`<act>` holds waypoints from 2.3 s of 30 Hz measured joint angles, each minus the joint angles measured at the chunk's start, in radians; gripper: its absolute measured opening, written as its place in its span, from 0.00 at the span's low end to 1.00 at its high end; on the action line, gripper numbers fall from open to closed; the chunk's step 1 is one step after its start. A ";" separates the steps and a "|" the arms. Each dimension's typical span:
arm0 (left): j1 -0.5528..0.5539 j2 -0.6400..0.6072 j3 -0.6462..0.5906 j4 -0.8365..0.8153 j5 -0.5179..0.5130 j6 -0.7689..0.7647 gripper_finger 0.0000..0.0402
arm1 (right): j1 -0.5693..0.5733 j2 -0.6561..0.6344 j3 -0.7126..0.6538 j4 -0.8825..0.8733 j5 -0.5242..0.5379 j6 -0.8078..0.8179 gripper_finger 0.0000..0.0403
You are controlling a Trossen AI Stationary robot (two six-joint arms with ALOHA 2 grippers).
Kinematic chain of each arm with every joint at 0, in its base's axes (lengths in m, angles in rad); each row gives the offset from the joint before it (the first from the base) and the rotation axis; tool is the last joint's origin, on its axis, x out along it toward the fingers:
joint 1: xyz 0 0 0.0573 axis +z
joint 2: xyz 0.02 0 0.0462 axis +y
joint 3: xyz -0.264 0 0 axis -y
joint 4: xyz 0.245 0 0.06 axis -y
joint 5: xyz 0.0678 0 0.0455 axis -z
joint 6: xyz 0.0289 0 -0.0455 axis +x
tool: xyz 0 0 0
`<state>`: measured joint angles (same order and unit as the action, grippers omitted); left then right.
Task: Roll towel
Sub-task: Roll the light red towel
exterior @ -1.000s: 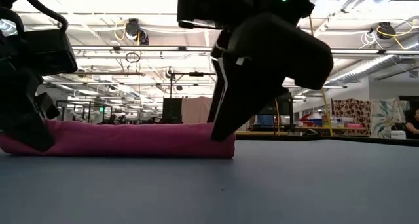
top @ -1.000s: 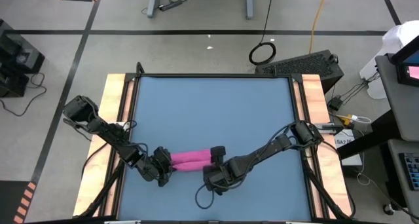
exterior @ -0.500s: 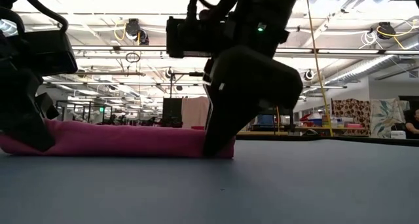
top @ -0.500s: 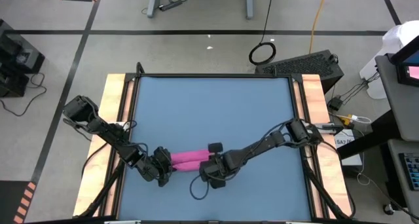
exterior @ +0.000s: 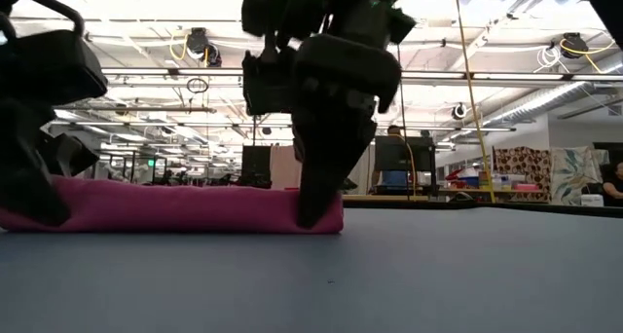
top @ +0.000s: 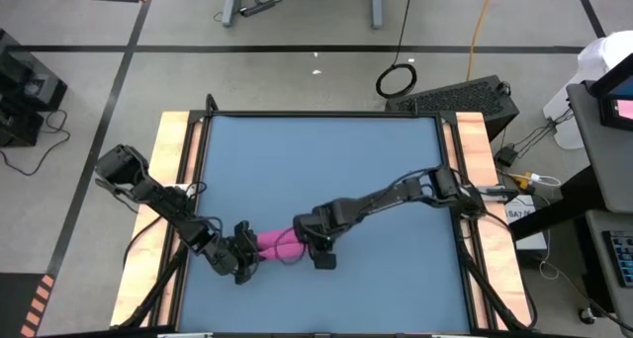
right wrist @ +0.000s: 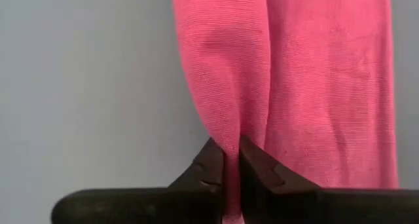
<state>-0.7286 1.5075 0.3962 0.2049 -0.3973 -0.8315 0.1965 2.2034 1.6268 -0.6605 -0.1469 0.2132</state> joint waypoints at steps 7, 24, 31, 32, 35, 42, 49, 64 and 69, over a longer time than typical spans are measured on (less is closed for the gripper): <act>-0.034 -0.103 0.000 -0.143 -0.066 0.028 0.43 | -0.089 0.005 -0.001 0.003 -0.231 0.003 0.04; -0.171 -0.137 0.003 -0.006 -0.371 0.314 0.53 | -0.172 0.006 -0.003 -0.011 -0.411 0.019 0.04; -0.163 0.002 0.003 0.012 -0.403 0.314 0.53 | -0.171 0.006 -0.003 -0.011 -0.410 0.056 0.04; -0.161 0.013 0.003 0.014 -0.403 0.314 0.53 | -0.171 0.006 -0.003 -0.011 -0.410 0.063 0.04; -0.154 0.040 0.004 0.025 -0.400 0.314 0.53 | -0.169 0.006 -0.003 -0.010 -0.410 0.083 0.04; -0.149 0.073 0.004 0.014 -0.374 0.312 0.53 | -0.158 0.005 -0.003 -0.007 -0.405 0.108 0.04; -0.147 0.076 0.007 -0.073 -0.365 0.180 0.45 | -0.122 0.005 -0.002 0.005 -0.364 0.135 0.12; -0.147 0.074 0.006 -0.069 -0.317 0.158 0.31 | 0.050 -0.129 0.000 -0.009 0.166 0.005 0.52; -0.145 0.074 0.006 -0.057 -0.302 0.156 0.31 | 0.149 -0.104 0.000 -0.004 0.367 0.010 0.52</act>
<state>-0.8740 1.5819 0.4019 0.1478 -0.6989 -0.6750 0.3458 2.0989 1.6264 -0.6647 0.2201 0.2233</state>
